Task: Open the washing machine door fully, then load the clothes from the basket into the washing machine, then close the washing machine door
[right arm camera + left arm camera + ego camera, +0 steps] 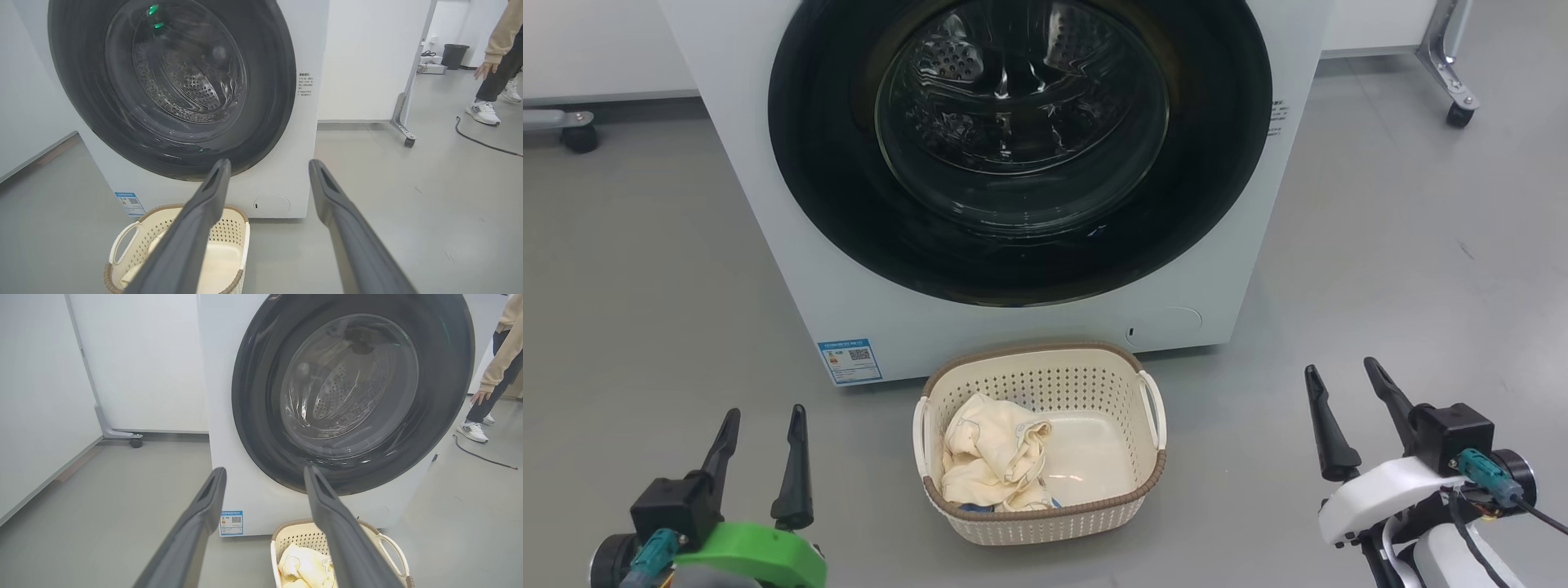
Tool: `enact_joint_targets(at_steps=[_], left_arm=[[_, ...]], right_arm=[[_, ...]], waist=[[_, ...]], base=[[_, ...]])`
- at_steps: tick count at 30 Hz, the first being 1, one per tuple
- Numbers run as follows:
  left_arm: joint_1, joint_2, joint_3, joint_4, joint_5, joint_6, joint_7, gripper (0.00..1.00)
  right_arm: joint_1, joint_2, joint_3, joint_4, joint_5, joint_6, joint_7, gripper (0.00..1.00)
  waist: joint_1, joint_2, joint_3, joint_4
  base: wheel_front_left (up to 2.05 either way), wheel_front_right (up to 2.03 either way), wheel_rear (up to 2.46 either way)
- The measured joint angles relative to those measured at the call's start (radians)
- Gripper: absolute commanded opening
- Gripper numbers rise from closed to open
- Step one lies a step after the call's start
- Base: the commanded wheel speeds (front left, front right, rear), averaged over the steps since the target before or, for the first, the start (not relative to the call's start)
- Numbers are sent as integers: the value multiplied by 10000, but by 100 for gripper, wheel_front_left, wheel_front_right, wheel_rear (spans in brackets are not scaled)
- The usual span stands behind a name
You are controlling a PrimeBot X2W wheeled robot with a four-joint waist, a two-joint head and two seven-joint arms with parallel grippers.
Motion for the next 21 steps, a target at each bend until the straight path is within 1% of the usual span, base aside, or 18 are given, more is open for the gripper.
enact_joint_targets(at_steps=[7, 21], left_arm=[[-1, -148, 4, 138, 756, 82, -209, 100], [0, -213, 94, 401, 802, 82, -209, 100]], right_arm=[[-22, -105, 198, -12, -826, -86, -184, 100], [-23, -67, 50, -6, -863, -82, -228, 100]], waist=[[0, 0, -25, 17], [0, 0, -60, -28]], base=[[0, 0, 0], [0, 0, 0]])
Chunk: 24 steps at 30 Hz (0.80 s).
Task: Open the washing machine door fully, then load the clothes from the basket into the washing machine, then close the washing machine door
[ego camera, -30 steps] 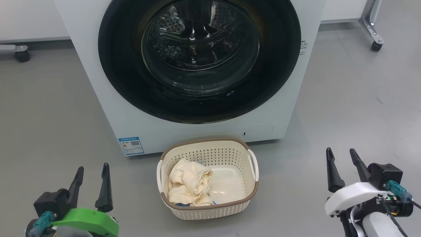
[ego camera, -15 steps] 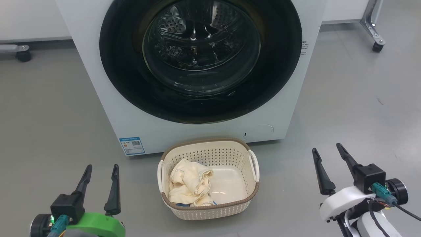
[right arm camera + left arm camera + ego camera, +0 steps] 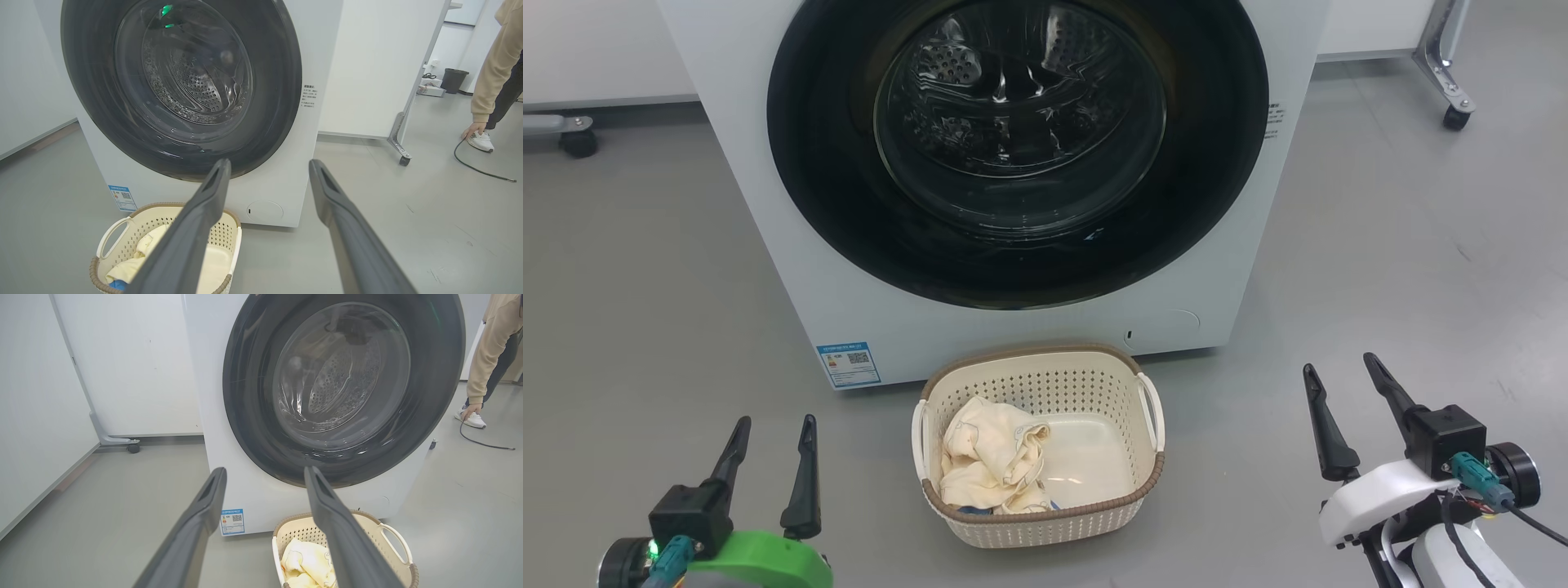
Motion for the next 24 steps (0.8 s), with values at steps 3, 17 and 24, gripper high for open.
enact_joint_targets(at_steps=[3, 17, 24], left_arm=[[0, -6, 25, 77, 2, 0, 0, 100], [-1, -52, 65, 194, 90, -15, -2, 100], [-7, -52, 142, 221, 267, -15, 0, 100]], right_arm=[[0, 27, -15, 0, 0, 4, 0, 100], [1, 169, -150, -50, 0, 59, -25, 100], [1, 221, -196, -61, 0, 104, -25, 100]], waist=[[0, 0, -11, -14], [0, 0, -17, -81], [0, 0, 28, -120]], base=[[0, 0, 0], [6, 7, -14], [29, 29, -58]])
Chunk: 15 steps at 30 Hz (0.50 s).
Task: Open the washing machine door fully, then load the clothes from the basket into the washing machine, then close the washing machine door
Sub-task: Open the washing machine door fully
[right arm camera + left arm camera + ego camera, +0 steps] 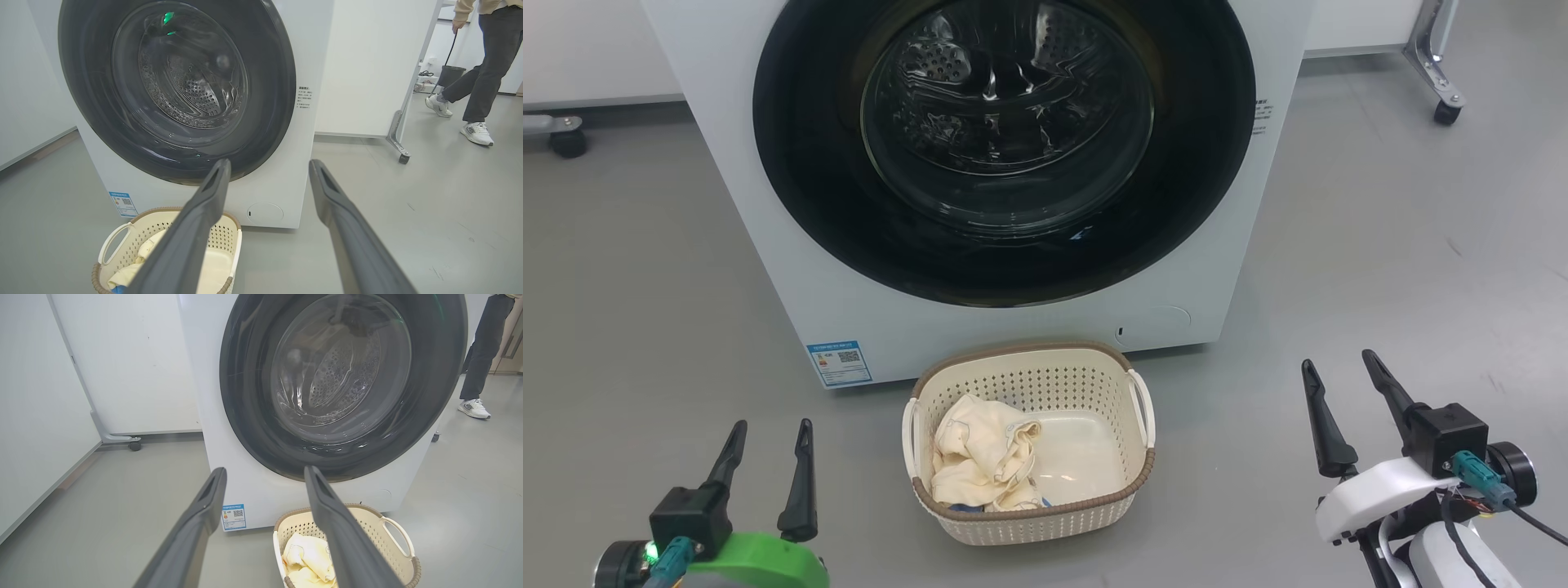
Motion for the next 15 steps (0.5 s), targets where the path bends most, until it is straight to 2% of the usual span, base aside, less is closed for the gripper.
enact_joint_targets(at_steps=[15], left_arm=[[-58, -58, 188, 21, 12, -90, 0, 100]], right_arm=[[2, 15, -163, -17, -19, 75, 0, 100]], waist=[[0, 0, 74, -41]], base=[[55, 55, -110]])
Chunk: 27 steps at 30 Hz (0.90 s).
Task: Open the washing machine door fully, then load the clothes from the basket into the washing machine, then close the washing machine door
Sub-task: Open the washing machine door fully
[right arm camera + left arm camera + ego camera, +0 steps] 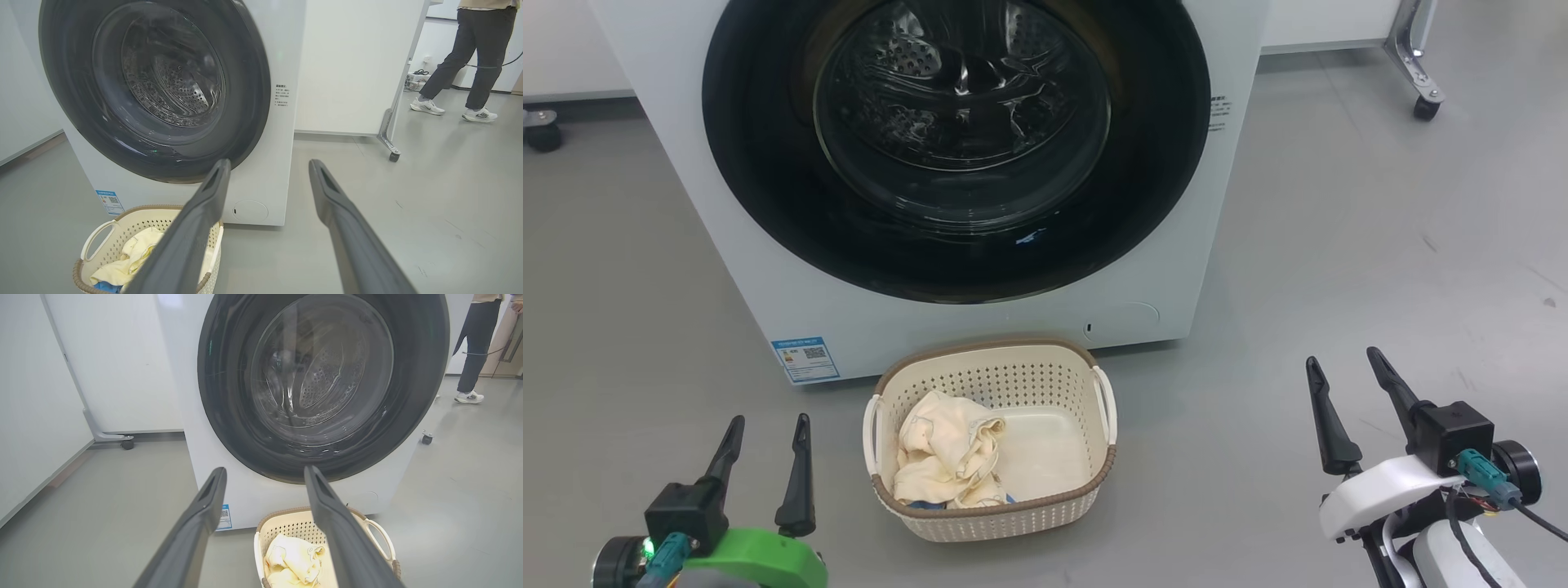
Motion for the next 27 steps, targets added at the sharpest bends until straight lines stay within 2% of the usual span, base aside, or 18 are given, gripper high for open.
enact_joint_targets(at_steps=[15, 27], left_arm=[[-112, -182, 205, 104, 71, -31, 0, 100], [-137, -230, 286, 75, 178, -86, 0, 100]], right_arm=[[0, 25, -144, -21, -69, 88, 0, 100], [0, 36, -261, -4, -115, 100, 0, 100]], waist=[[0, 0, 80, -4], [0, 0, 80, 9]], base=[[82, 82, -163], [58, 58, -116]])
